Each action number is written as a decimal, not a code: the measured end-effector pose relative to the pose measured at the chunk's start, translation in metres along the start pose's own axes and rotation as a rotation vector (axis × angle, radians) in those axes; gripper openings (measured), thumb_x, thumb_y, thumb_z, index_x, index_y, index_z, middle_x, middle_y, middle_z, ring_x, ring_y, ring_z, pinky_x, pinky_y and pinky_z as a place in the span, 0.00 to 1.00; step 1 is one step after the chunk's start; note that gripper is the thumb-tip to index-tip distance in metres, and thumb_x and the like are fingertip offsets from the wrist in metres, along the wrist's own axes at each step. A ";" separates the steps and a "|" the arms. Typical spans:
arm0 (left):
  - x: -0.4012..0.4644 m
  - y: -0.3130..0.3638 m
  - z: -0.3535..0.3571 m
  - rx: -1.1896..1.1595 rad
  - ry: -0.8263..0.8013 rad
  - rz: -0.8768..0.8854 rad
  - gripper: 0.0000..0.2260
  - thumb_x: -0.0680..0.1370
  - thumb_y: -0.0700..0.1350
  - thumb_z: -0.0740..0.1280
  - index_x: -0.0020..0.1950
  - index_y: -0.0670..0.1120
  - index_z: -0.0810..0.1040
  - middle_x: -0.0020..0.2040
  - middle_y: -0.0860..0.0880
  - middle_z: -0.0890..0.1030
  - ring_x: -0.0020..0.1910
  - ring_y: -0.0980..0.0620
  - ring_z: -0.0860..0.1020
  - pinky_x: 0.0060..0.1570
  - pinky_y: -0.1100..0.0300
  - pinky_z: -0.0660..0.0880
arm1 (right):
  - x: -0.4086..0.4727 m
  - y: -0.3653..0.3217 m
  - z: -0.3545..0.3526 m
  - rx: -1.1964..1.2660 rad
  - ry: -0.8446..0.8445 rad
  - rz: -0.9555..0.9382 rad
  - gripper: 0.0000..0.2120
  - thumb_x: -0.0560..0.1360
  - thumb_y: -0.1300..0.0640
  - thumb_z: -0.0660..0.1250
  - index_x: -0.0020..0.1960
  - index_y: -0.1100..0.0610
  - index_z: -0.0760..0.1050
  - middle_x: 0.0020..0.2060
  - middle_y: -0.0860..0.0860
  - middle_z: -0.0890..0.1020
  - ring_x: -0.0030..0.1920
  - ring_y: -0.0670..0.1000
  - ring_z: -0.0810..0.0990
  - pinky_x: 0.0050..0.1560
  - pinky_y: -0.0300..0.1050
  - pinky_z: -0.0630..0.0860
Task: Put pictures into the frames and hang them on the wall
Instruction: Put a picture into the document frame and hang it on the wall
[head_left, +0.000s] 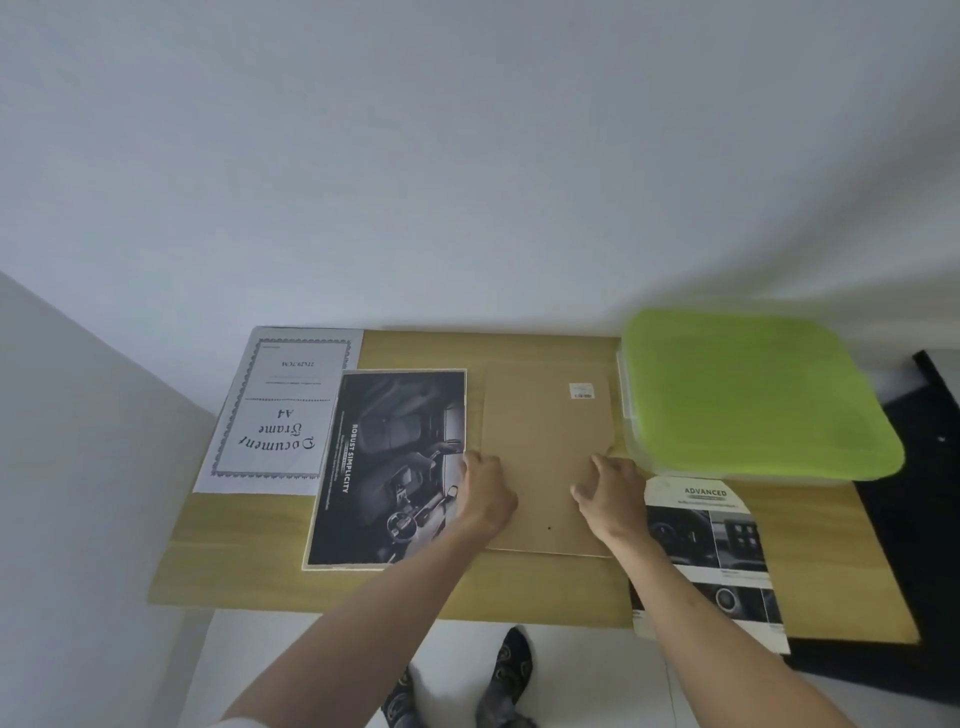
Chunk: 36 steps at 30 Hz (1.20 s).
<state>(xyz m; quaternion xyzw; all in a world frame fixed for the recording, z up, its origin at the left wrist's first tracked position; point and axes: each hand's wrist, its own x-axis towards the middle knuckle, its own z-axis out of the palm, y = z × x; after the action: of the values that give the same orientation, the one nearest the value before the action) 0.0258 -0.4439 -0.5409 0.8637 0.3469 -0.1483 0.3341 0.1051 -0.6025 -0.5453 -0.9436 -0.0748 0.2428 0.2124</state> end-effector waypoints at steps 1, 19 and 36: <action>-0.001 0.002 0.002 0.034 0.011 -0.008 0.13 0.73 0.34 0.64 0.57 0.39 0.75 0.64 0.42 0.65 0.63 0.41 0.67 0.50 0.50 0.73 | 0.000 0.000 0.001 -0.025 0.009 -0.012 0.30 0.79 0.50 0.68 0.76 0.57 0.64 0.70 0.57 0.67 0.72 0.59 0.65 0.69 0.52 0.69; 0.005 -0.040 -0.053 0.082 0.235 0.108 0.16 0.77 0.39 0.65 0.64 0.42 0.73 0.67 0.44 0.69 0.61 0.43 0.74 0.56 0.48 0.77 | -0.015 -0.065 0.026 -0.245 0.105 -0.397 0.23 0.80 0.52 0.63 0.73 0.57 0.66 0.70 0.57 0.69 0.69 0.58 0.67 0.67 0.49 0.70; -0.015 -0.200 -0.095 0.334 -0.038 0.049 0.46 0.77 0.63 0.62 0.79 0.40 0.38 0.79 0.42 0.37 0.78 0.45 0.35 0.77 0.45 0.40 | -0.070 -0.150 0.120 -0.296 -0.176 -0.192 0.42 0.81 0.37 0.53 0.79 0.66 0.46 0.79 0.62 0.45 0.79 0.61 0.45 0.79 0.54 0.49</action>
<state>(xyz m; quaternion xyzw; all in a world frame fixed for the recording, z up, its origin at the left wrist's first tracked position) -0.1225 -0.2802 -0.5587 0.9125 0.2900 -0.2121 0.1957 -0.0202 -0.4411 -0.5445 -0.9282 -0.2176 0.2891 0.0862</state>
